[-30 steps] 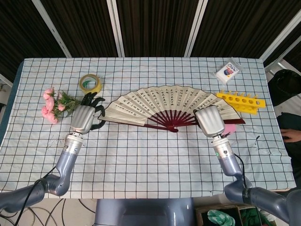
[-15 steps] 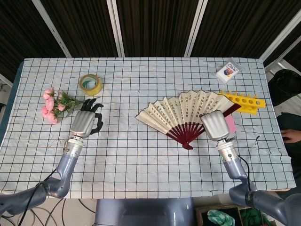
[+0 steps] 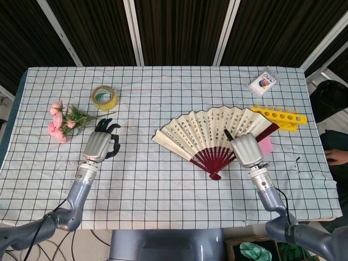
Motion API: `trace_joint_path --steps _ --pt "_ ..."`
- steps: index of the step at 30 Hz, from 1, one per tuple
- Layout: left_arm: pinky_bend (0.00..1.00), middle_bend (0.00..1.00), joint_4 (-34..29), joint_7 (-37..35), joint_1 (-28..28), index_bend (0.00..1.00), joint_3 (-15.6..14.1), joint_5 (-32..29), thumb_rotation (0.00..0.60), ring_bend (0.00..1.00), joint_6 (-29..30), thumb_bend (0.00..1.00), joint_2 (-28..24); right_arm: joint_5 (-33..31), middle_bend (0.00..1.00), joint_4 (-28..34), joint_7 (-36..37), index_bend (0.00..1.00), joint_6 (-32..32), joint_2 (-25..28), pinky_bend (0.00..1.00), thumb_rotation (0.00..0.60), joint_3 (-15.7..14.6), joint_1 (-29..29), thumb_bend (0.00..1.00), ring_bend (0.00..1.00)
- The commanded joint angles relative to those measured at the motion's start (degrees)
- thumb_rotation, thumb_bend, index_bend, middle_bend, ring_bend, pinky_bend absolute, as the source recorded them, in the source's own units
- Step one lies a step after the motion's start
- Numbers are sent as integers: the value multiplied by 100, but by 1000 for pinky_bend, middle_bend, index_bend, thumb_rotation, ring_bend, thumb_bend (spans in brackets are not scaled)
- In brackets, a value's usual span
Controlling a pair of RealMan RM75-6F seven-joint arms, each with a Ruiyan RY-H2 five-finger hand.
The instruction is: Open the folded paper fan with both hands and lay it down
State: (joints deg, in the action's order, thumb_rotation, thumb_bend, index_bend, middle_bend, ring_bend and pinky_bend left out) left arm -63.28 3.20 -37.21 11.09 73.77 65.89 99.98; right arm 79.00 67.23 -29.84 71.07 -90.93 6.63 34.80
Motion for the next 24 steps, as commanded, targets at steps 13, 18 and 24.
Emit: trace_joint_path --steps 13,18,24 --pt "19 140 -597 -131 322 510 -49 116 600 17 294 202 -448 -723 0 1483 -1408 0 -243 448 227 600 -134 -333 0 135" --pt "0 59 -1019 -153 539 301 -130 174 600 0 458 99 -838 -581 0 1834 -1424 0 2 691 227 600 -288 -537 0 134" --pt "0 1 -1715 37 936 67 -268 197 600 0 793 64 -1547 -290 0 2302 -1116 0 554 1195 227 600 -482 -959 0 135"
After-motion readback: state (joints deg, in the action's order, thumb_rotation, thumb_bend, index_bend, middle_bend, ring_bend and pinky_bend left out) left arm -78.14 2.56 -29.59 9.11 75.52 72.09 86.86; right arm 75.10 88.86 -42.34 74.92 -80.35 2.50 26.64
